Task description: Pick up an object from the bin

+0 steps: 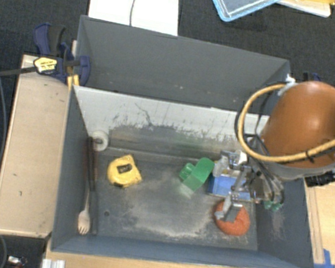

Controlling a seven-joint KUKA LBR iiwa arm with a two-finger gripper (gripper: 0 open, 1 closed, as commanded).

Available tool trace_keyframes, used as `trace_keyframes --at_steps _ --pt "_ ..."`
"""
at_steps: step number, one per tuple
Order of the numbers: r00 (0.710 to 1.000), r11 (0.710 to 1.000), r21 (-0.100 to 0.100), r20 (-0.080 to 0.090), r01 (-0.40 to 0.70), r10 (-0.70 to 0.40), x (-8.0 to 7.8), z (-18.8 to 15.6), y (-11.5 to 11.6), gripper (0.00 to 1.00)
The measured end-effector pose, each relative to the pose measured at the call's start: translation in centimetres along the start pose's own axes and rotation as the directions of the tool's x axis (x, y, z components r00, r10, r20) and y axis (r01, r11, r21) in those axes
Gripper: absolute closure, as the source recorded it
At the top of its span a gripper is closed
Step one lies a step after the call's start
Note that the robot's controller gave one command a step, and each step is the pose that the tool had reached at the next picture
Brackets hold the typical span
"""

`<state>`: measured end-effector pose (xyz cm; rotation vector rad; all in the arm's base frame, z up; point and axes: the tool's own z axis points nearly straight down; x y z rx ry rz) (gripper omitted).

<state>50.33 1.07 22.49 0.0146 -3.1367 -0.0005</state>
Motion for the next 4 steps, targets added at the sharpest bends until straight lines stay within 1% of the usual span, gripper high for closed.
trace_keyframes --at_steps 1,2,3,4 --pt "1.0 1.0 0.0 0.008 -0.001 0.001 -0.2 -0.3 0.0 0.0" --pt "0.992 0.992 0.002 0.011 0.126 -0.126 -2.6 4.1 -2.1 0.0" --pt "0.988 0.988 0.002 0.018 0.153 -0.153 -7.7 7.6 -4.7 0.0" --pt "0.94 0.94 0.004 0.014 0.34 -0.34 -4.8 12.4 -10.3 0.0"
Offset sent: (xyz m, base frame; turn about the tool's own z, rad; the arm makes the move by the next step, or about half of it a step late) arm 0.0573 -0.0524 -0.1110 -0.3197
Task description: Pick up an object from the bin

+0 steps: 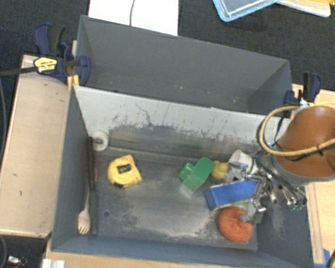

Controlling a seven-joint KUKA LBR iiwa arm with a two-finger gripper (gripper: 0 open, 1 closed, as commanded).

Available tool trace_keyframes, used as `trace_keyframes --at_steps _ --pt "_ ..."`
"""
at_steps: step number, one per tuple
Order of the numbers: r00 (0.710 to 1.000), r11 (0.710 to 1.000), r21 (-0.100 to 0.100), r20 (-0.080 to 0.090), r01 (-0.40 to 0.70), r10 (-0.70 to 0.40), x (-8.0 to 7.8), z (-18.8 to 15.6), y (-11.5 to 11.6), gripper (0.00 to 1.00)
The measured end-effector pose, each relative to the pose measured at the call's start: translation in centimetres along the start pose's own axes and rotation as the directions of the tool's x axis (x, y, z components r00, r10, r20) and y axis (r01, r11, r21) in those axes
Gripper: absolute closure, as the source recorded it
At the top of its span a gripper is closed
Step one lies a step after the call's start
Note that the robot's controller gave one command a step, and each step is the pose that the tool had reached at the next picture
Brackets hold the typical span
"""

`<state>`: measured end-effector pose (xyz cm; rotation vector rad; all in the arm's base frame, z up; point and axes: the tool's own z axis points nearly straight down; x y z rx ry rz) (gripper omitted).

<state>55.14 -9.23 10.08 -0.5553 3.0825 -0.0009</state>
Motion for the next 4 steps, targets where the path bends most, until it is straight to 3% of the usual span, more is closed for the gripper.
trace_keyframes --at_steps 1,2,3,4 --pt "0.983 0.983 0.002 0.015 -0.183 0.183 -3.6 -1.6 -0.1 1.0" --pt "0.983 0.983 0.002 0.015 -0.185 0.185 -3.6 -1.6 -0.1 0.0" --pt "0.983 0.983 0.002 0.015 -0.185 0.185 -3.6 -1.6 -0.1 0.0" --pt "0.999 0.999 0.007 0.019 0.041 -0.041 -2.3 0.0 -0.4 0.0"
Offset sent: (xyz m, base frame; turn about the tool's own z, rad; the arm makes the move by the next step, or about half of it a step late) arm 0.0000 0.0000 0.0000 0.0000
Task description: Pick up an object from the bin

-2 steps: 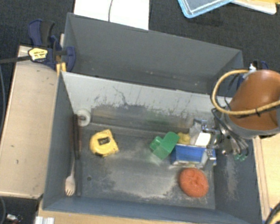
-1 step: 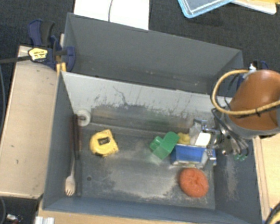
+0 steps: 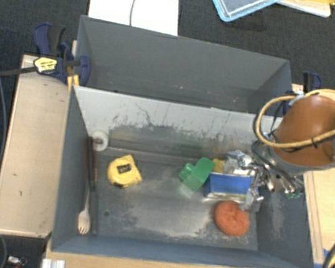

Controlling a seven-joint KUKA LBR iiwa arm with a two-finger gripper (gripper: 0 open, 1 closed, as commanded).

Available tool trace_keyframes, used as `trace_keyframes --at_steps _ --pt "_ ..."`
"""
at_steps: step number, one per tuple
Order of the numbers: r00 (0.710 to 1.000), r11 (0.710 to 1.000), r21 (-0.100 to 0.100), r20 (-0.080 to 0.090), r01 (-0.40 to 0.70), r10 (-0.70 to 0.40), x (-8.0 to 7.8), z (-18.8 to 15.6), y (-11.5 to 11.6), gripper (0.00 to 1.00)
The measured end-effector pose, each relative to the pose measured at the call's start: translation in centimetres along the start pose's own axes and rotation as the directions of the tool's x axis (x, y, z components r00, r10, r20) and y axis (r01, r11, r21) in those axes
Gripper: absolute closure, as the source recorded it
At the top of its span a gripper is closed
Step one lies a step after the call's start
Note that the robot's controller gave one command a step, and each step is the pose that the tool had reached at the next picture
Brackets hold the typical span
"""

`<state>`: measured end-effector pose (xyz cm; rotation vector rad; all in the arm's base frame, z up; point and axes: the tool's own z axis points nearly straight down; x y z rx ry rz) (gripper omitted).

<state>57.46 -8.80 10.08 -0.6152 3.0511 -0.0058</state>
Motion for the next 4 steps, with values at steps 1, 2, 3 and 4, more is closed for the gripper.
trace_keyframes --at_steps 1,2,3,4 --pt "0.989 0.989 0.005 0.009 0.147 -0.147 1.7 2.1 -0.5 0.0" --pt "0.917 0.917 0.002 0.012 0.398 -0.398 0.0 2.6 -1.1 1.0" --pt "0.918 0.918 0.002 0.012 0.397 -0.397 0.0 2.6 -1.1 1.0" --pt "0.835 0.835 0.007 0.023 0.55 -0.55 0.1 2.1 -1.1 1.0"
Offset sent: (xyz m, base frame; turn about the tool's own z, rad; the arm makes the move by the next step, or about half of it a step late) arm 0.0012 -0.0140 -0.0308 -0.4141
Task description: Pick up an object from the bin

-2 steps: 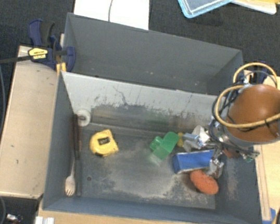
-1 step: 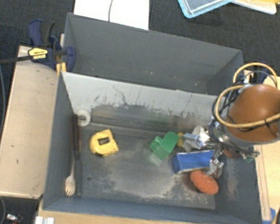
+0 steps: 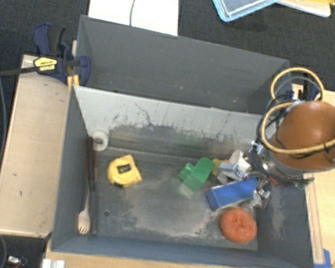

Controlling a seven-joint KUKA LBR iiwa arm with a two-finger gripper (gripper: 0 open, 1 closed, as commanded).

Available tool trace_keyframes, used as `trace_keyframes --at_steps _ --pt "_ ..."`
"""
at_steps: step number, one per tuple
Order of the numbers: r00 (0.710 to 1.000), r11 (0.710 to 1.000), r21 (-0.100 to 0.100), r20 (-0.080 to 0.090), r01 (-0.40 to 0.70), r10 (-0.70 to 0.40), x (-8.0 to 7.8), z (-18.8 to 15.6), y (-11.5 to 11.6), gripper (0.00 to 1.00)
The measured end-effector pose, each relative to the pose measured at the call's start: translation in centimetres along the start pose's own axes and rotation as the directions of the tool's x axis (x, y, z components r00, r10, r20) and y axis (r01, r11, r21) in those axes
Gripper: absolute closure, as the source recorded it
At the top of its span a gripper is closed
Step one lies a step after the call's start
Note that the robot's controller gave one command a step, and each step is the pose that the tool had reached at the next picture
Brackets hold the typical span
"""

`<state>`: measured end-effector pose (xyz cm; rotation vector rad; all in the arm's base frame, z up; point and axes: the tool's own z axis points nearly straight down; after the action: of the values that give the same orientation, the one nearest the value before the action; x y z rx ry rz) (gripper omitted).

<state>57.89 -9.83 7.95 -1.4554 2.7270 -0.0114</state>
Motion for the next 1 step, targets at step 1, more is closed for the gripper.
trace_keyframes --at_steps 1 --pt "0.992 0.992 0.0 0.009 -0.127 0.127 0.86 0.02 0.75 1.0"
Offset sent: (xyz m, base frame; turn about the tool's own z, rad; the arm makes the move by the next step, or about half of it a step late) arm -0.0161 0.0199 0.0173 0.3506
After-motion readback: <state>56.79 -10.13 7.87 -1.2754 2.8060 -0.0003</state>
